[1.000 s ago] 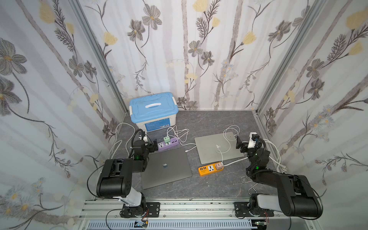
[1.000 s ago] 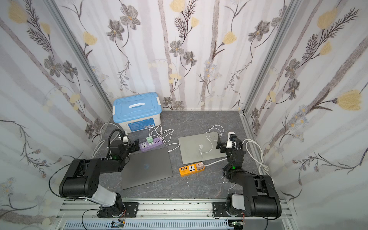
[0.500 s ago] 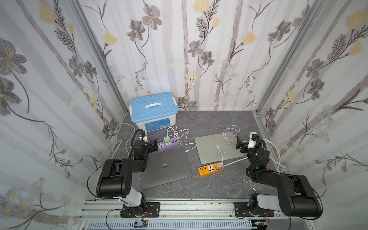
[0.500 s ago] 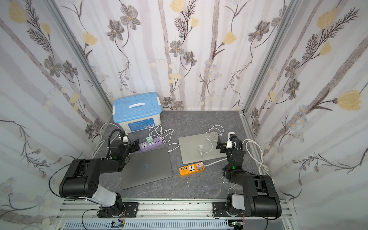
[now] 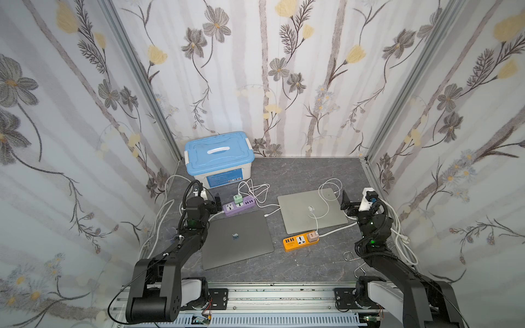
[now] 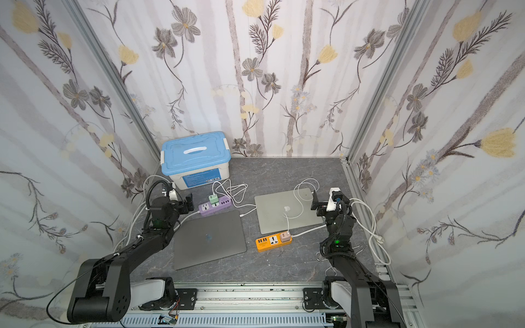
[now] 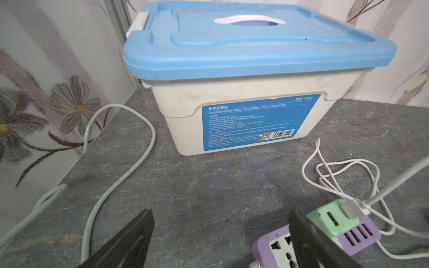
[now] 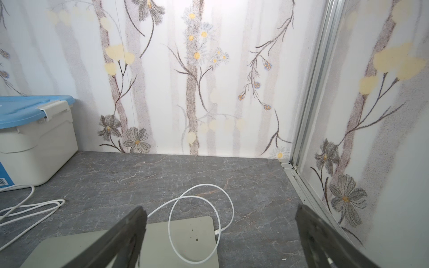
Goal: Unplug the laptop charger
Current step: Remove the charging cable from the laptop.
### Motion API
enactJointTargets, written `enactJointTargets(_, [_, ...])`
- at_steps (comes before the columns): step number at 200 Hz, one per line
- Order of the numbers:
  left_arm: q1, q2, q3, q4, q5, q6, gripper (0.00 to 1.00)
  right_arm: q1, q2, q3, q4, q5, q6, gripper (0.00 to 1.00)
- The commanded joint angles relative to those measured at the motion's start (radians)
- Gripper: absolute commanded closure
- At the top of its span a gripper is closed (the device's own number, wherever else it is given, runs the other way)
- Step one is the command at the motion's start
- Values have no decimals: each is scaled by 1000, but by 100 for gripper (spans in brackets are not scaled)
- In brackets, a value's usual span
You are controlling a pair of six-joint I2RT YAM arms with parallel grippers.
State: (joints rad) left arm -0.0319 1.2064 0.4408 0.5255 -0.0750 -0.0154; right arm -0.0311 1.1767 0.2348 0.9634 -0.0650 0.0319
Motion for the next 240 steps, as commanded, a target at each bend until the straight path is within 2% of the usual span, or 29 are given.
enactJointTargets(1, [-22,-58,13,-69,-92,-17,7,-2,-45,67,-191,58,57,0])
enactJointTargets(36, [-114,-123,181,-316,-25,-114,12,-13,-1,309,-613,41,146,0])
enactJointTargets(59, [-256,-76,353,-488,53,-141,18,-32,80,454,-814,-3,194,0])
enactJointTargets(92, [-527,128,614,-673,82,-132,25,-95,181,601,-900,-91,256,0])
enactJointTargets(126, [-695,389,851,-807,104,-112,34,-218,325,694,-901,-390,478,0])
enactJointTargets(153, [-746,578,993,-890,118,-104,41,-258,399,675,-837,-553,617,3])
enactJointTargets(177, [-755,703,1089,-936,147,-116,46,-285,411,594,-692,-651,732,13])
enactJointTargets(193, [-755,754,1118,-936,164,-128,48,-285,466,587,-657,-680,760,21])
enactJointTargets(240, [-743,861,1179,-916,275,-174,53,-288,585,566,-476,-729,897,31])
